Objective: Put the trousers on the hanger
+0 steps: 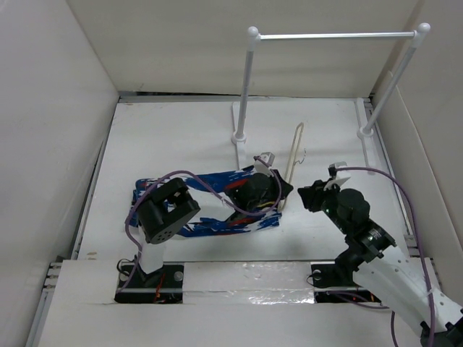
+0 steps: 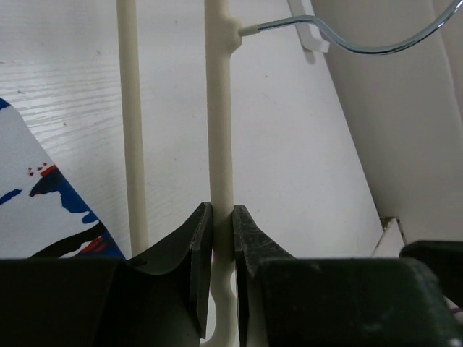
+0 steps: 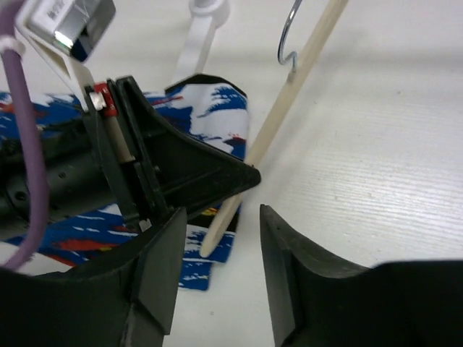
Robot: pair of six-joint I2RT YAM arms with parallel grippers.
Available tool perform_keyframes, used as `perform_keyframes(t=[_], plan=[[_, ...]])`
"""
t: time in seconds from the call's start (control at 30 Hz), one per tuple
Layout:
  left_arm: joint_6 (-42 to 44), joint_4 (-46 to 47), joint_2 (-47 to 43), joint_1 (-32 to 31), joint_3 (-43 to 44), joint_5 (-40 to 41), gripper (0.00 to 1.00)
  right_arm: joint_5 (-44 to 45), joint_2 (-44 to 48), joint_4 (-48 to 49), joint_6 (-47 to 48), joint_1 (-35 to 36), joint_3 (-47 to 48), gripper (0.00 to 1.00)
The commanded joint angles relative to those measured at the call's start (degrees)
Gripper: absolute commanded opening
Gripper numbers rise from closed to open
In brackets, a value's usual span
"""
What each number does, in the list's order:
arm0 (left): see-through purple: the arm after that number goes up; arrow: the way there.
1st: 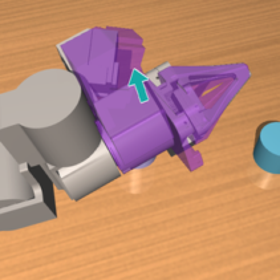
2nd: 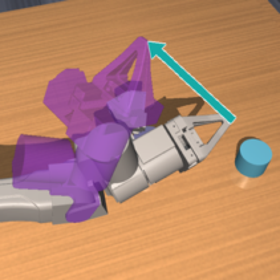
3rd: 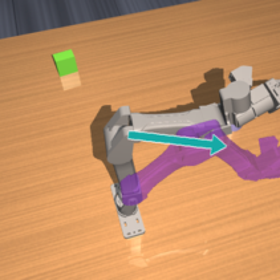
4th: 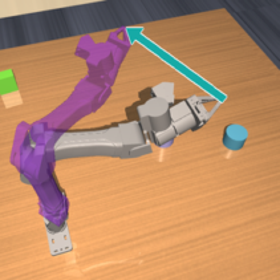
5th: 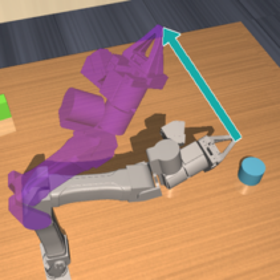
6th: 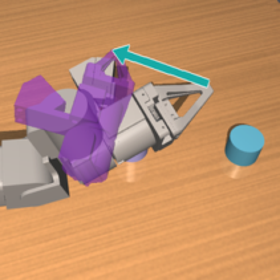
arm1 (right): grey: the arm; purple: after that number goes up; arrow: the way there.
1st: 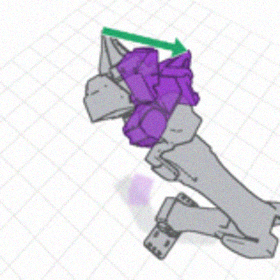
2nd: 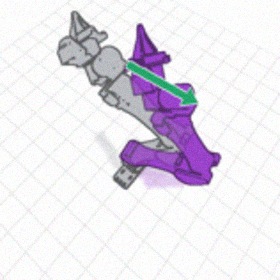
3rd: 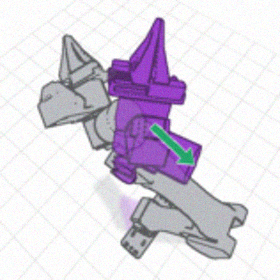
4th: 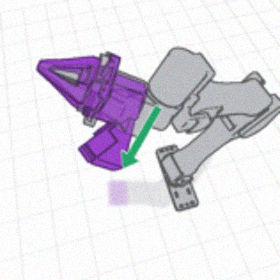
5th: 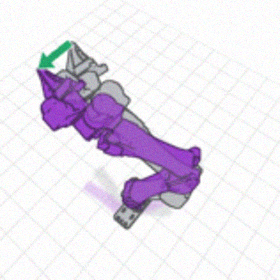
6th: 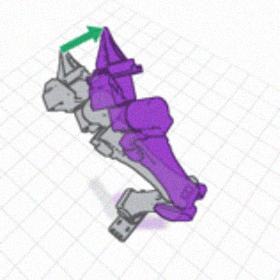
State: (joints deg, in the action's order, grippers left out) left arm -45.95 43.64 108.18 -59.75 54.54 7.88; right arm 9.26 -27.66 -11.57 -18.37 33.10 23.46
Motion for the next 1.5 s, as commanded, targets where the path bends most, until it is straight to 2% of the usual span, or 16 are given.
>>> perform_keyframes(t=[0.0,0.07,0.13,0.2,0.23,0.27,0.37,0.53,0.73,0.83,0.87,0.97,1.0,1.13,1.3,1.47], plan=[[-1.0,8.8,-4.8,-0.5,-2.6,-3.9,0.00,-0.7,-1.2,2.0,-0.1,-1.6,2.6,0.33],[-1.5,10.3,-5.6,-0.5,-3.9,-4.5,0.00,-3.3,-4.1,3.7,-0.4,-2.7,2.7,0.02],[-1.3,10.5,-6.6,-1.9,-4.6,-4.7,0.00,-4.1,-8.7,5.9,-1.0,-3.5,3.3,0.00],[-0.6,10.6,-7.2,-2.6,-4.9,-5.2,0.00,-5.2,-11.2,9.8,-1.0,-4.9,3.7,0.13],[-0.6,10.9,-7.8,-2.6,-5.1,-5.2,0.00,-5.8,-13.4,10.8,-1.6,-4.9,3.8,0.24],[-0.8,11.6,-8.1,-2.6,-5.5,-5.4,0.00,-6.2,-14.3,11.0,-2.0,-5.7,3.8,0.43],[-1.8,13.9,-8.4,-2.6,-6.7,-7.6,0.00,-8.8,-16.5,16.7,-2.8,-7.3,2.7,0.60],[-3.3,17.4,-8.9,-3.1,-7.3,-14.3,0.00,-12.6,-16.6,21.3,-4.7,-9.3,-0.3,0.59],[-3.6,18.9,-11.1,-3.1,-8.7,-16.5,0.00,-13.3,-14.4,23.1,-7.2,-12.8,-2.3,0.51],[-3.4,18.5,-11.9,-3.1,-8.9,-17.2,0.00,-13.4,-14.2,23.3,-7.6,-13.3,-2.3,0.38],[-3.3,18.2,-12.0,-3.1,-8.9,-17.4,0.00,-13.4,-14.4,23.4,-7.6,-13.3,-2.2,0.19],[-2.7,17.0,-11.9,-3.6,-9.0,-17.6,0.00,-13.3,-14.5,22.7,-7.8,-13.3,-1.7,0.00],[-2.1,15.6,-11.8,-3.6,-8.9,-17.6,0.03,-13.1,-14.4,22.6,-7.7,-13.3,-1.7,0.00],[0.2,11.0,-11.1,-4.8,-8.1,-16.7,0.34,-10.0,-13.6,19.4,-8.2,-13.3,-0.2,0.00],[1.7,7.5,-11.4,-6.9,-8.4,-11.6,0.47,-8.8,-14.4,15.4,-8.2,-13.3,1.8,0.00],[5.4,-0.9,-11.7,-11.2,-5.2,-3.3,0.48,-8.0,-15.8,14.2,-8.3,-13.3,2.8,0.00]])
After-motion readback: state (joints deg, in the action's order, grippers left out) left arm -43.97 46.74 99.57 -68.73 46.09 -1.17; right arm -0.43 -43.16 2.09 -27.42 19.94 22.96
